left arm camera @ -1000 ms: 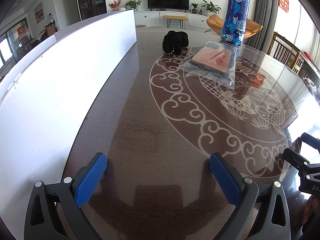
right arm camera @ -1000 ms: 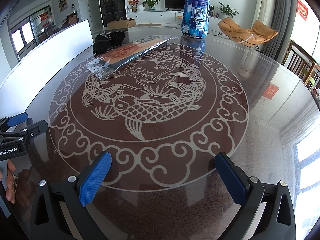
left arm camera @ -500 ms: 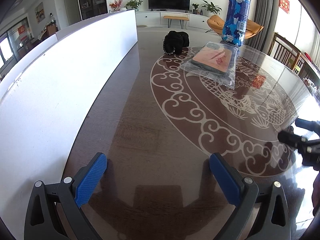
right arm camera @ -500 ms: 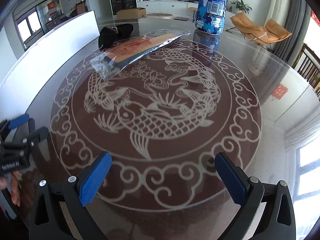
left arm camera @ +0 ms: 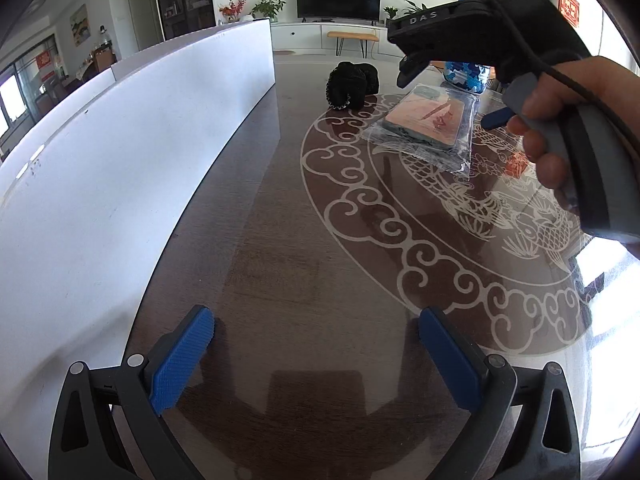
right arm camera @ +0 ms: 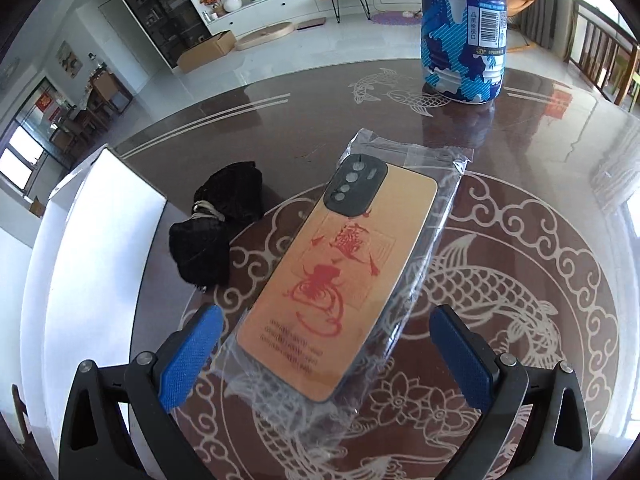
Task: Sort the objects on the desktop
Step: 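Move the right tool to the phone-case packet and close on it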
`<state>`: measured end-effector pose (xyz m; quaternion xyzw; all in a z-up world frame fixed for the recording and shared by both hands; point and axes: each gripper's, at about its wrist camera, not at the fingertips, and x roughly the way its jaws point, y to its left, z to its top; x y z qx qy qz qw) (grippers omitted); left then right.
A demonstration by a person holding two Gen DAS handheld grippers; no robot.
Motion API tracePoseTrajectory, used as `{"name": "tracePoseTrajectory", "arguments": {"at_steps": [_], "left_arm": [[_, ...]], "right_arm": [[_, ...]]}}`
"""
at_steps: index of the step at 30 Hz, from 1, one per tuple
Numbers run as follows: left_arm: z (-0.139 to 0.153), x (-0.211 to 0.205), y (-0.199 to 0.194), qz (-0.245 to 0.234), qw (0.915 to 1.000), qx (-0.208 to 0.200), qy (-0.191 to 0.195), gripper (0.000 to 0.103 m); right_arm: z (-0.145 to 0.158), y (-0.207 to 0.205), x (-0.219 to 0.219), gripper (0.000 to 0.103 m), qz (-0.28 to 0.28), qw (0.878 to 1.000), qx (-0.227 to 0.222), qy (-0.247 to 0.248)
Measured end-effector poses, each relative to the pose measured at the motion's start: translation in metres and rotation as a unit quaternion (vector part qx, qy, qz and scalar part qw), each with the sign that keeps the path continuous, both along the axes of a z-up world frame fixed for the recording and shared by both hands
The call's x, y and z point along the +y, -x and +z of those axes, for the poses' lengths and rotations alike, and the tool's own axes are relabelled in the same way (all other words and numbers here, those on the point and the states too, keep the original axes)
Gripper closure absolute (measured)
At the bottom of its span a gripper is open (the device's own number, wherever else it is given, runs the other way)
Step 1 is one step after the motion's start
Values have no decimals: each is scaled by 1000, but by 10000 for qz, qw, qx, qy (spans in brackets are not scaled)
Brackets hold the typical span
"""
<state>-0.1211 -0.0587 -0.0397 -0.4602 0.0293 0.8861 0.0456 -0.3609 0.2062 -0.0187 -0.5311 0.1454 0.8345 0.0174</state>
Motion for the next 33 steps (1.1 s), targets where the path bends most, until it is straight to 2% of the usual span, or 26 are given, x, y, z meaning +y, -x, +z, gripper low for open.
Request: {"name": "tracePoseTrajectory", "arguments": {"at_steps": [4,6,11,13,14,15,16,20,23,27,30,33], "left_arm": [[0,2,4,18,10000,-7,0,0],[0,2,4,27,10000,-5,-1,0],[1,3,3,28,10000,-3,-3,0],[1,3,2,29,10000,-2,-4,0],[1,3,2,29,10000,-1,-4,0],[1,3,2,29,10000,-1,-5,0],[1,3,2,29,10000,-1,-5,0],[1,3,3,36,10000,-9,-1,0],[1,4,2,42,10000,-10,-1,0],[1,6,4,108,9999,-6,-6,0],[1,19,25,-115,9999,-25,-30,0],[1,37,69,-470,9989,-36,-25,0]], "right_arm": [[-13,15,-6,0,-248,9996,-100,26],[-14,19,-10,0,-278,9995,-53,-121],[-22,23,-31,0,191,9944,9,-1037],[-23,17,-31,2,427,9920,151,-1175],[-21,10,-27,6,478,9910,285,-1218],[-19,3,-23,14,532,9904,418,-1206],[-19,-4,-19,17,586,9896,489,-1220],[-21,-49,10,18,786,9863,770,-1230],[-22,-98,37,18,1008,9832,883,-1236],[-23,-165,76,17,966,9832,929,-1236],[-23,-200,96,17,906,9828,1041,-1228],[-19,-218,103,17,902,9829,1056,-1207]]}}
